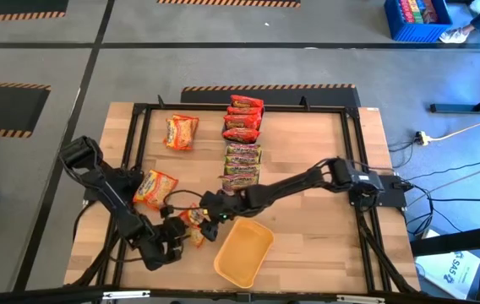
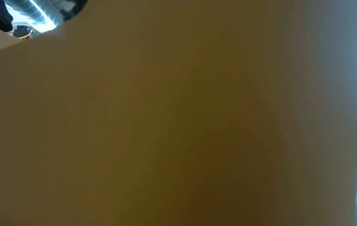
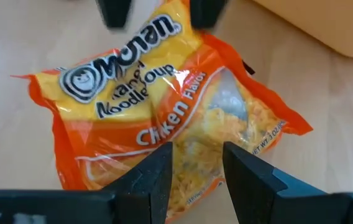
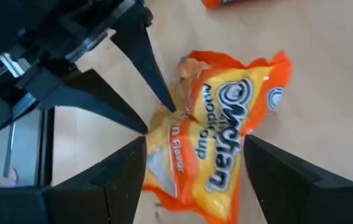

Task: Sort Maruchan noodles
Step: Put the orange noodle pack into the yellow bin

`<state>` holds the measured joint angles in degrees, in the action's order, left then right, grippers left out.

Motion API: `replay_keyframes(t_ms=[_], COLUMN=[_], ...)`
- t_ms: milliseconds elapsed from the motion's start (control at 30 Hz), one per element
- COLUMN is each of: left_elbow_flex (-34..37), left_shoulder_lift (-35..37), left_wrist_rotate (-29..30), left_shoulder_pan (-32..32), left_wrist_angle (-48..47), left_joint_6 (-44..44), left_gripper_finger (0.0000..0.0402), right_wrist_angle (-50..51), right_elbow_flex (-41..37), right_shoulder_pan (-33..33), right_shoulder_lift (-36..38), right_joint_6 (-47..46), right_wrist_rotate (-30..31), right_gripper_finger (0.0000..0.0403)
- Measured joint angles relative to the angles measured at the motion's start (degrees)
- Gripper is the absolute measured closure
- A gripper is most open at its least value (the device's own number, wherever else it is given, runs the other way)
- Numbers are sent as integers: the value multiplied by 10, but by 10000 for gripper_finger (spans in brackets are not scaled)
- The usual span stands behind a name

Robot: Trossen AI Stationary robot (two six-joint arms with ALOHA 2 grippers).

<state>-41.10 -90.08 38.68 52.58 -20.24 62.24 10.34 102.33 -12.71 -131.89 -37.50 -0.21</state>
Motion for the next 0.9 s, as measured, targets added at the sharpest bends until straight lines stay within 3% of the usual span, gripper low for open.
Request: replay_keyframes(t_ms=[300, 767, 900], left_elbow_flex=[0, -1, -1], left_shoulder_lift=[0, 0, 0], left_wrist_rotate=[9, 24, 24], left_shoulder_pan=[11, 11, 10], left_wrist_angle=[2, 11, 13], left_joint_6=[0, 0, 0], left_gripper_finger=[266, 266, 266], right_wrist_angle=[4, -23, -39], right_elbow_flex=[1, 0, 1], right_shoulder_pan=[4, 5, 5], right_shoulder_lift=[-30, -53, -53], right_joint_6=[-68, -102, -102], right_wrist_rotate=[20, -5, -14], right_gripper_finger=[150, 150, 178])
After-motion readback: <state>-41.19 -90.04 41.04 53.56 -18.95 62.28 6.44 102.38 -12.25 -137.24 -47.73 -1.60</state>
